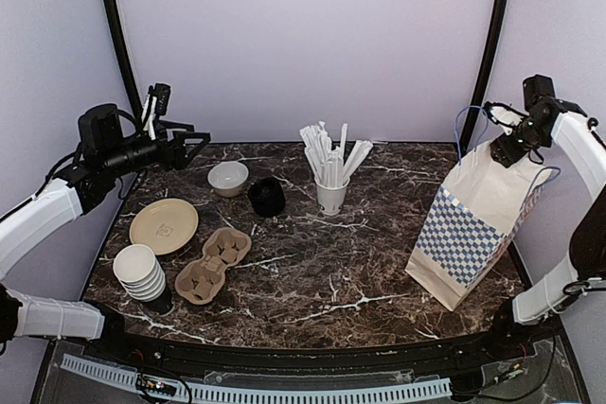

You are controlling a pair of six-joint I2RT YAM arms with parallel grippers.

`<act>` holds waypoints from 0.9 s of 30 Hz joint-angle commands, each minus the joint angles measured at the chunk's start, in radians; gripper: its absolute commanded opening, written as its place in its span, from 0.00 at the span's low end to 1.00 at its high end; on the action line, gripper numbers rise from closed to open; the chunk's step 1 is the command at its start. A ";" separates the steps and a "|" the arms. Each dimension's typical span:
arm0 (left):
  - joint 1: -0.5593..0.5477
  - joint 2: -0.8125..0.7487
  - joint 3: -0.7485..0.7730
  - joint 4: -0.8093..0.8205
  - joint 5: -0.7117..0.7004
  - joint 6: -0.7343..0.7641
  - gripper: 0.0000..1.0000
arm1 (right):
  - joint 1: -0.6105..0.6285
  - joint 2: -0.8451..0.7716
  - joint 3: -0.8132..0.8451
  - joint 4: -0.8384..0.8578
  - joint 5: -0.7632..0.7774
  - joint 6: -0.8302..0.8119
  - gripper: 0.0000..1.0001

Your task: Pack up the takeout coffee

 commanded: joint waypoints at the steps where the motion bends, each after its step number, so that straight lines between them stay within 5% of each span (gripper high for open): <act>1: 0.008 -0.032 -0.017 0.029 0.002 0.005 0.75 | 0.001 0.029 0.029 0.179 -0.004 0.030 0.72; 7: 0.008 -0.040 -0.025 0.031 -0.015 0.016 0.75 | 0.002 0.130 0.087 0.286 -0.062 0.093 0.73; 21: -0.002 -0.012 -0.025 0.024 0.008 0.019 0.75 | 0.001 0.397 0.443 0.253 -0.205 0.275 0.73; 27: -0.039 0.011 -0.010 -0.017 -0.052 0.045 0.70 | 0.001 0.232 0.334 0.203 -0.234 0.302 0.77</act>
